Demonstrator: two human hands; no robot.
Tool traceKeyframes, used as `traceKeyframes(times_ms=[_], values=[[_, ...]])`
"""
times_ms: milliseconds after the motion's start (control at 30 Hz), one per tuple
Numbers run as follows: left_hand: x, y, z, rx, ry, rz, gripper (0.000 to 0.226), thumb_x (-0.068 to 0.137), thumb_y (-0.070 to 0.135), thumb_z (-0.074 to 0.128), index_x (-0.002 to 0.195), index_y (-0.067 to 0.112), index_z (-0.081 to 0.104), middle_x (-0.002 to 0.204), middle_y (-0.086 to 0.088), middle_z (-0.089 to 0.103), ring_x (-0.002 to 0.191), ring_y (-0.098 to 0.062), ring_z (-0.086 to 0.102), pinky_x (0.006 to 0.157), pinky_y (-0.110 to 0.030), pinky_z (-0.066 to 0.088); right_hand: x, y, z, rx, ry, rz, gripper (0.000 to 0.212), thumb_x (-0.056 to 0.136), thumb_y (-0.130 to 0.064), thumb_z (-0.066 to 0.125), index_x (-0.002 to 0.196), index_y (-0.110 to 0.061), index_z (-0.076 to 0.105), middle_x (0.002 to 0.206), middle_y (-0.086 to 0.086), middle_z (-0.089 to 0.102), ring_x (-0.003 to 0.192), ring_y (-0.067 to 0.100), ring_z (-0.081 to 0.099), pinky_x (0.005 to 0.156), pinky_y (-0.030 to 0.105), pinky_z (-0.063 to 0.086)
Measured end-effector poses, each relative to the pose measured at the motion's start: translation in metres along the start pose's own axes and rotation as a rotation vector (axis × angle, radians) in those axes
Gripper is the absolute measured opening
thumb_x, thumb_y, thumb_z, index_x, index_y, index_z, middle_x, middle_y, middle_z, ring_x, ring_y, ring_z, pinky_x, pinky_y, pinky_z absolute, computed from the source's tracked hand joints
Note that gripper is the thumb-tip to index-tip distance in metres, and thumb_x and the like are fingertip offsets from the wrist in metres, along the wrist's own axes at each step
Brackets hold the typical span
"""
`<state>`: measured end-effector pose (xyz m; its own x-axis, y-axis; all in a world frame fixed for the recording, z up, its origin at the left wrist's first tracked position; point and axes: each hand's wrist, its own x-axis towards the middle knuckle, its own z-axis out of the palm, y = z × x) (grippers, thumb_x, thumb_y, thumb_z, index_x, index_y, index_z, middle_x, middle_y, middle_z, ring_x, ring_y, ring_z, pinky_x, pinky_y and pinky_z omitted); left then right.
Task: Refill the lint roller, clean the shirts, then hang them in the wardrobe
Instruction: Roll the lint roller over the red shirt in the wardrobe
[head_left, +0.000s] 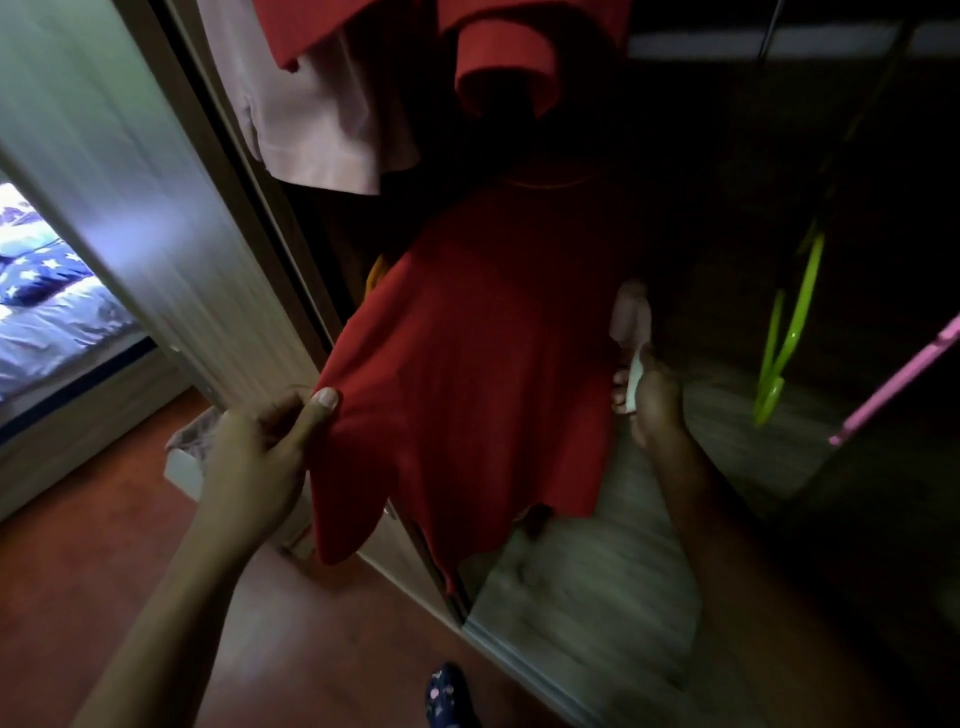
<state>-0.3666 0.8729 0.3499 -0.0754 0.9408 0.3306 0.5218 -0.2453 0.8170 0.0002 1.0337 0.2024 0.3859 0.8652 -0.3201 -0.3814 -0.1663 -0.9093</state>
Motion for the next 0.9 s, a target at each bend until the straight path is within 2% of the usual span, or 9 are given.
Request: traceKeyframes(times_ms=[100,200,333,433,567,667,733,900], values=[[0.001,-0.001,0.003,0.011,0.014,-0.019,0.032,0.100,0.027,0.057,0.076,0.010,0.069,0.059,0.001,0.064,0.054,-0.005,0.054,0.055,-0.028,0.044,-0.045,0.028,0.012,-0.083,-0.135,-0.033,0.038,0.105,-0.044,0.040,0.102,-0.014,0.063,0.061,0.005,0.049,0.030,0.010,0.041,0.034,0.013,0.029],[0.000,-0.005,0.005,0.040,0.019,0.000,0.036,0.100,0.030,0.057,0.075,0.007,0.068,0.061,-0.012,0.062,0.056,-0.011,0.052,0.056,-0.038,0.045,-0.093,0.072,0.015,-0.186,-0.311,0.025,0.035,0.104,-0.040,0.045,0.100,-0.012,0.066,0.054,0.007,0.051,0.028,0.014,0.041,0.034,0.014,0.029],[-0.005,-0.002,0.008,-0.029,0.033,-0.032,0.032,0.100,0.026,0.057,0.076,0.008,0.068,0.057,0.005,0.060,0.053,-0.002,0.050,0.053,-0.024,0.042,-0.141,0.115,0.007,-0.407,-0.657,0.119,0.033,0.104,-0.039,0.045,0.107,-0.013,0.065,0.053,0.004,0.055,0.030,0.016,0.046,0.033,0.015,0.028],[-0.008,-0.001,0.009,-0.044,0.036,-0.030,0.030,0.100,0.024,0.057,0.080,0.007,0.070,0.059,0.008,0.063,0.052,0.002,0.051,0.052,-0.016,0.041,-0.148,0.118,0.005,-0.501,-0.761,0.135,0.034,0.104,-0.041,0.045,0.107,-0.015,0.067,0.055,0.003,0.056,0.035,0.016,0.050,0.034,0.018,0.030],[-0.013,0.000,0.008,-0.006,0.041,-0.014,0.028,0.100,0.024,0.057,0.077,0.017,0.070,0.060,0.012,0.066,0.053,0.002,0.055,0.053,-0.013,0.042,-0.118,0.100,0.004,-0.400,-0.605,0.164,0.037,0.105,-0.038,0.043,0.106,-0.010,0.068,0.052,0.004,0.055,0.031,0.015,0.048,0.034,0.017,0.028],[-0.015,-0.001,0.007,0.012,0.043,-0.016,0.029,0.100,0.026,0.057,0.078,0.014,0.071,0.065,-0.007,0.066,0.054,-0.003,0.054,0.053,-0.023,0.044,-0.082,0.081,-0.003,-0.282,-0.415,0.150,0.040,0.104,-0.040,0.043,0.103,-0.009,0.069,0.056,0.006,0.054,0.031,0.015,0.046,0.034,0.016,0.028],[-0.015,0.000,0.008,0.003,0.044,-0.023,0.029,0.100,0.025,0.058,0.079,0.009,0.070,0.068,-0.017,0.064,0.055,-0.007,0.052,0.053,-0.024,0.043,-0.059,0.069,-0.008,-0.183,-0.292,0.147,0.041,0.104,-0.042,0.041,0.101,-0.012,0.067,0.061,0.005,0.052,0.033,0.012,0.045,0.035,0.015,0.027],[-0.013,0.003,0.008,-0.006,0.042,-0.025,0.031,0.100,0.024,0.058,0.079,0.004,0.069,0.066,-0.026,0.061,0.053,-0.008,0.050,0.051,-0.023,0.042,-0.025,0.056,-0.014,-0.021,-0.128,0.119,0.039,0.105,-0.046,0.036,0.104,-0.017,0.062,0.068,0.001,0.053,0.038,0.007,0.046,0.035,0.016,0.030]])
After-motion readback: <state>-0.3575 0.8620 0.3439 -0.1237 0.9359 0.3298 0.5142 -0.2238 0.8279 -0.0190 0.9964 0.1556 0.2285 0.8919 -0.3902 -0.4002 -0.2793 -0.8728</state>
